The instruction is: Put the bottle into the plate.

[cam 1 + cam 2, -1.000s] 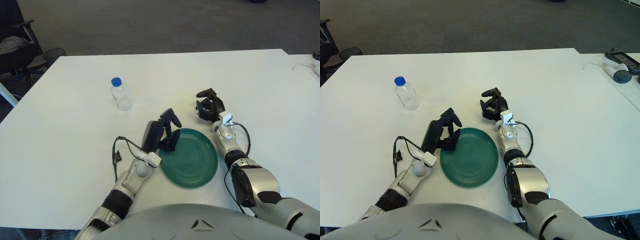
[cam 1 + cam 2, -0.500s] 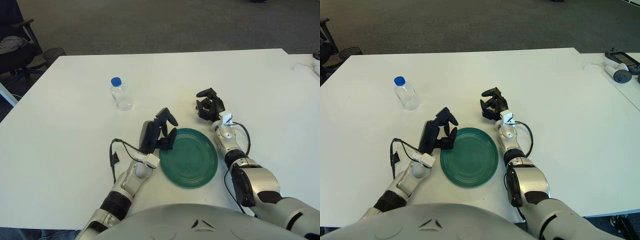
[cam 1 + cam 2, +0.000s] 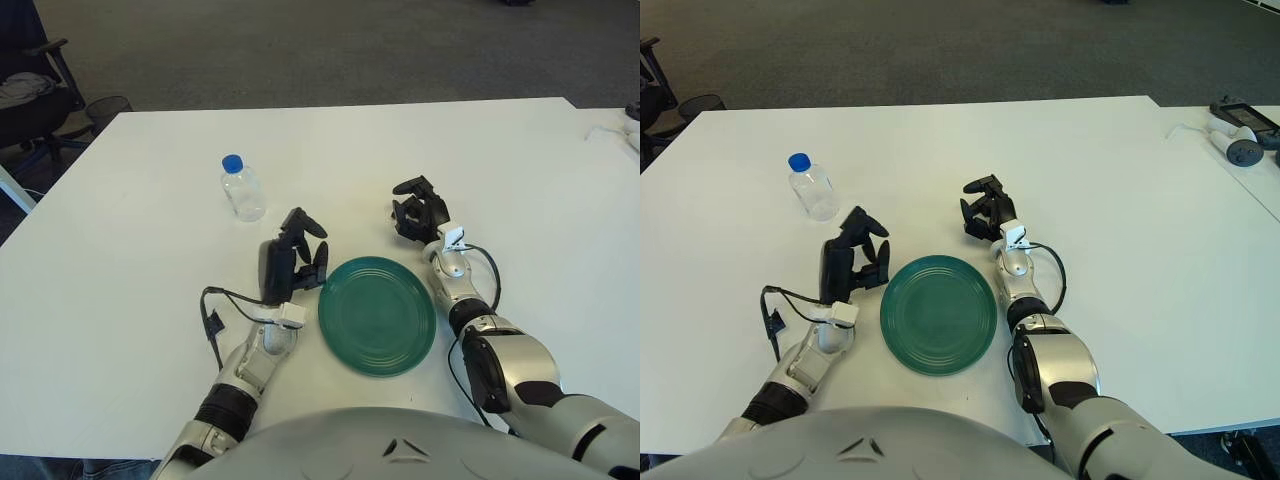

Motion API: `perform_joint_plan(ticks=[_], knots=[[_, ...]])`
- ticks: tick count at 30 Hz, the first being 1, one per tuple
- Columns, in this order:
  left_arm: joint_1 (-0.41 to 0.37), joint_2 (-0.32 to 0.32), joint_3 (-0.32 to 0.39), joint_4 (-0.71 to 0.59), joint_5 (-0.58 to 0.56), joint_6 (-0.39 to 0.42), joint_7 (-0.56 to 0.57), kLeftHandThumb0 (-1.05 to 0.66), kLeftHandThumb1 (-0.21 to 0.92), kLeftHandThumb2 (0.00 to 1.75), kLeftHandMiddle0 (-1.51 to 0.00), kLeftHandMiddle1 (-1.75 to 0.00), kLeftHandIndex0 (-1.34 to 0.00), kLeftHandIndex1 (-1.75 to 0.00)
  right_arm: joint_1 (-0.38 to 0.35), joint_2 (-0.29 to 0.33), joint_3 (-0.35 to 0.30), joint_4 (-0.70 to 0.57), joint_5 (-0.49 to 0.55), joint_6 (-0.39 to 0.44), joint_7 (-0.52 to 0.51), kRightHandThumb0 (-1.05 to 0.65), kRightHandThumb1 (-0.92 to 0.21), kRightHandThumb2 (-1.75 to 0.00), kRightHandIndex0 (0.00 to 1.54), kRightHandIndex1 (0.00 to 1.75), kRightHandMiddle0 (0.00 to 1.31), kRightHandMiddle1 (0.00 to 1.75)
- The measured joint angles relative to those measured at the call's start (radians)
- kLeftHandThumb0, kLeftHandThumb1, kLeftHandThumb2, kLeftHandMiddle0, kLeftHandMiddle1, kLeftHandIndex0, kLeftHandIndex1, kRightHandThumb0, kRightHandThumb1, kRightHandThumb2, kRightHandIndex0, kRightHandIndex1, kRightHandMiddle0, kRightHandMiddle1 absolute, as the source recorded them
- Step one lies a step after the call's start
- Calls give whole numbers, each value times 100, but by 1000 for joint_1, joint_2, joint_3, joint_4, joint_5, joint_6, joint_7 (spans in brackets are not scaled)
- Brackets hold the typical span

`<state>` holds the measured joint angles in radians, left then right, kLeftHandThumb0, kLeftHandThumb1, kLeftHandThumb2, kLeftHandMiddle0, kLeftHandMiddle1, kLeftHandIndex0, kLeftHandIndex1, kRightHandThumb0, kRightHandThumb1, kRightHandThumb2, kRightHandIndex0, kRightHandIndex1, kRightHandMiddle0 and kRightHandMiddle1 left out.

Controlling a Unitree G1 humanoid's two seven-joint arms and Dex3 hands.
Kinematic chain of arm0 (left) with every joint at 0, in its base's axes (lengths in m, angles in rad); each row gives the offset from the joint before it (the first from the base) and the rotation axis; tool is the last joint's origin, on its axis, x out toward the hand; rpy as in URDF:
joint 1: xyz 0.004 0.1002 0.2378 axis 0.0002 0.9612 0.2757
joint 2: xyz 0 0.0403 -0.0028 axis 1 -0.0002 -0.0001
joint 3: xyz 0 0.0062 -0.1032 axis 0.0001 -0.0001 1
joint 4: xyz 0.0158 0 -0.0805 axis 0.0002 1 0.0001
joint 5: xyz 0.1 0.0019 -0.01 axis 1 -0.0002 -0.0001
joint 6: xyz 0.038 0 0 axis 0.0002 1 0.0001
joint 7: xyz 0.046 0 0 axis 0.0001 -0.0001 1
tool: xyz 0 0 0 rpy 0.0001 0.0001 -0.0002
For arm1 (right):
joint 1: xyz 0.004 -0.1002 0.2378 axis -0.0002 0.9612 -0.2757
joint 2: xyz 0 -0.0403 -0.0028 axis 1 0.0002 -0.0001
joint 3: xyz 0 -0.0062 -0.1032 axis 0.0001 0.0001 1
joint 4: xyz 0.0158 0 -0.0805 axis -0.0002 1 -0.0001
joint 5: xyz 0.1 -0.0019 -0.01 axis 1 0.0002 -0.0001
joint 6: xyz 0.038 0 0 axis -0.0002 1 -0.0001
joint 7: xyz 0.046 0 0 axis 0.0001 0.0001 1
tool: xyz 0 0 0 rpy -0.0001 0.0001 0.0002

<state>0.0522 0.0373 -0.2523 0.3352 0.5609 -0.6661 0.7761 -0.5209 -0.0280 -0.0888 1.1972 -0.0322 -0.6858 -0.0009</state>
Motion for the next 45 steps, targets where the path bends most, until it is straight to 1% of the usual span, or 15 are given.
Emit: perform_joint_plan(ticks=[1, 3, 5, 7, 11, 14, 15, 17, 20, 24, 27, 32, 39, 43, 45], knots=[[0, -6, 16, 1, -5, 8, 18, -42, 53, 103, -102, -175, -44, -175, 0, 0, 0, 0, 0, 0, 0, 0, -58, -90, 51, 165, 34, 152], [0, -19, 49, 5, -16, 32, 59, -39, 68, 84, -71, -175, -35, -175, -1, 1, 0, 0, 0, 0, 1, 0, -57, -92, 52, 165, 35, 152], [-3, -33, 87, 11, -31, 66, 105, -38, 77, 71, -53, -175, -29, -175, -1, 1, -1, 1, 0, 0, 2, 0, -56, -93, 53, 165, 35, 152], [-4, -48, 131, 18, -46, 109, 160, -37, 86, 59, -28, -175, -24, -175, -1, 2, -2, 2, 1, 0, 3, 0, -55, -94, 53, 165, 37, 151], [9, -96, 229, -3, -70, 224, 268, -36, 91, 52, -7, -175, -21, -175, -2, 6, -6, 4, 2, 2, 9, 0, -54, -94, 53, 165, 38, 151], [67, -131, 270, -71, -76, 291, 303, -36, 92, 52, -3, -175, -20, -175, -4, 7, -10, 4, 3, 2, 14, 0, -54, -94, 53, 164, 38, 151], [88, -142, 282, -95, -76, 314, 315, -50, 92, 50, -2, -175, -13, -175, -4, 7, -12, 4, 3, 2, 15, 0, -54, -94, 53, 164, 38, 151], [113, -154, 303, -119, -81, 351, 362, -66, 92, 50, -1, -175, -5, -175, -4, 8, -16, 5, 3, 2, 19, 0, -55, -94, 53, 164, 38, 151], [120, -156, 330, -131, -76, 380, 435, -75, 92, 50, 0, -175, -2, -175, -3, 8, -22, 7, 4, 5, 21, 0, -55, -93, 52, 165, 37, 151], [113, -156, 349, -134, -72, 421, 526, -79, 92, 50, 0, -174, 0, -175, -4, 8, -26, 7, 4, 8, 23, 0, -56, -93, 52, 165, 37, 151], [109, -156, 354, -134, -72, 436, 577, -82, 92, 51, 0, -170, 0, -175, -4, 8, -28, 7, 4, 8, 23, 0, -56, -93, 52, 166, 37, 151], [107, -157, 367, -136, -76, 443, 624, -86, 92, 50, 0, -154, 0, -172, -6, 9, -31, 7, 4, 8, 24, 0, -57, -92, 50, 167, 35, 152], [97, -158, 408, -133, -116, 478, 639, -89, 92, 49, 0, -125, 0, -158, -6, 9, -26, 7, 1, 8, 24, 0, -59, -91, 48, 169, 33, 153], [82, -159, 431, -129, -131, 506, 648, -92, 92, 48, 0, -116, 0, -152, -7, 8, -21, 7, 0, 9, 24, 0, -59, -91, 47, 169, 33, 153], [78, -159, 434, -128, -133, 514, 648, -94, 92, 47, 0, -108, 0, -147, -8, 8, -21, 7, 0, 10, 24, 0, -59, -91, 47, 169, 33, 153]])
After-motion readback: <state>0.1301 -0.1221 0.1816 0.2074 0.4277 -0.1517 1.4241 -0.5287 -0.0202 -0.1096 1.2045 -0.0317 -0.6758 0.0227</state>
